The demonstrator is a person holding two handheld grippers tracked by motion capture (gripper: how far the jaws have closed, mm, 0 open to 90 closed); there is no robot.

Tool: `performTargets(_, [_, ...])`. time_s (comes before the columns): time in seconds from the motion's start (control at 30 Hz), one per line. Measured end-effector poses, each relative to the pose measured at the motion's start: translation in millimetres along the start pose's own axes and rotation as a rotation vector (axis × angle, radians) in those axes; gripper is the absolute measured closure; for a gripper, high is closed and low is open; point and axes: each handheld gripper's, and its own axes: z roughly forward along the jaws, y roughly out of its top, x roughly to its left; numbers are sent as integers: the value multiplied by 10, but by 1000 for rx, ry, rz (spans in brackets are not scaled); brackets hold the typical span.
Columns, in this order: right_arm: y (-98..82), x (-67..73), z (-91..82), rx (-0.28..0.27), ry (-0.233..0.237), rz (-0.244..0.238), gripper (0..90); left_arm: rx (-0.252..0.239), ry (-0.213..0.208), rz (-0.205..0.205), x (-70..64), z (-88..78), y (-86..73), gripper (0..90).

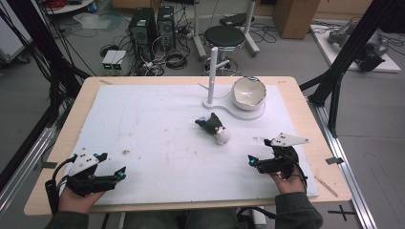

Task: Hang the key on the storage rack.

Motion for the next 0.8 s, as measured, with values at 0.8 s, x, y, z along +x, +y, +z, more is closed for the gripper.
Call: performTargets(0.8, [-11,6,25,5,4,2,94,-11,-3,2,-17,0,5,190])
